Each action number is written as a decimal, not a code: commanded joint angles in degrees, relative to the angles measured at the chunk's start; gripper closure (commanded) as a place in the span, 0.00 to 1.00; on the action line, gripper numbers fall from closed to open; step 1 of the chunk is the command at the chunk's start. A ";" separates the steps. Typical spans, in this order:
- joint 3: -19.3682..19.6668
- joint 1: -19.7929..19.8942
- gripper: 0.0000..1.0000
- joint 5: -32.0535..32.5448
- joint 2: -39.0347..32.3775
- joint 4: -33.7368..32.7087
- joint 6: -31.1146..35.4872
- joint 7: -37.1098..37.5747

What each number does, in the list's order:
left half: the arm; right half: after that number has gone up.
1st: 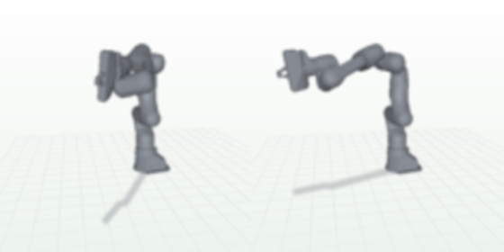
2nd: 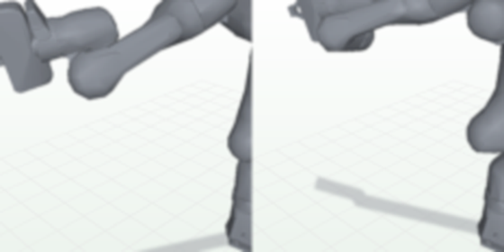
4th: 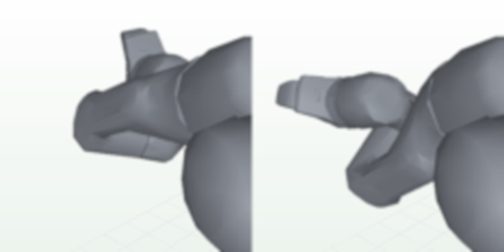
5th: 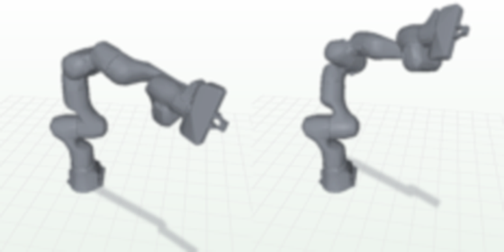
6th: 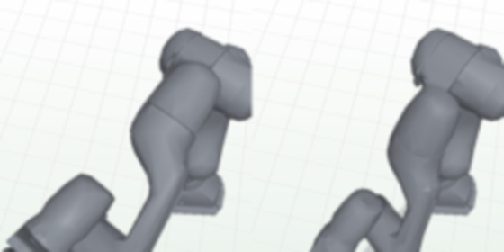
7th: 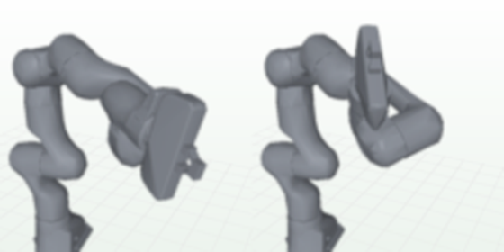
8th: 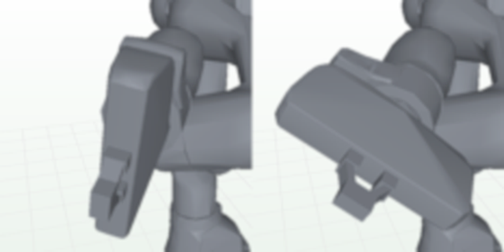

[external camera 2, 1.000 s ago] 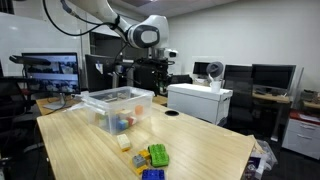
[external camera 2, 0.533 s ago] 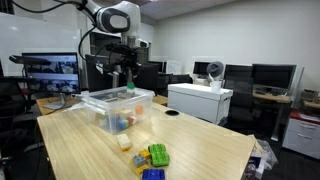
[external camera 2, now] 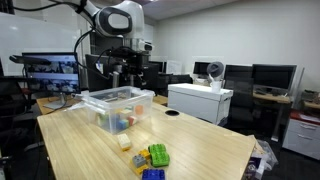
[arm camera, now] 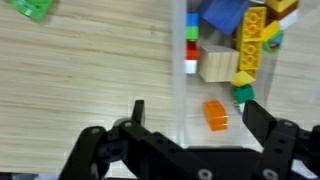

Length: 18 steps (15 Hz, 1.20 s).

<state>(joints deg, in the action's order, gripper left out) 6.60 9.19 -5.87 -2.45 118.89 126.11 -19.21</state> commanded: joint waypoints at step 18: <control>10.11 7.41 0.00 17.98 -21.76 -3.93 5.59 10.24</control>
<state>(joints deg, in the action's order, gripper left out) 17.80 16.29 10.26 -21.65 117.86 132.37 -7.09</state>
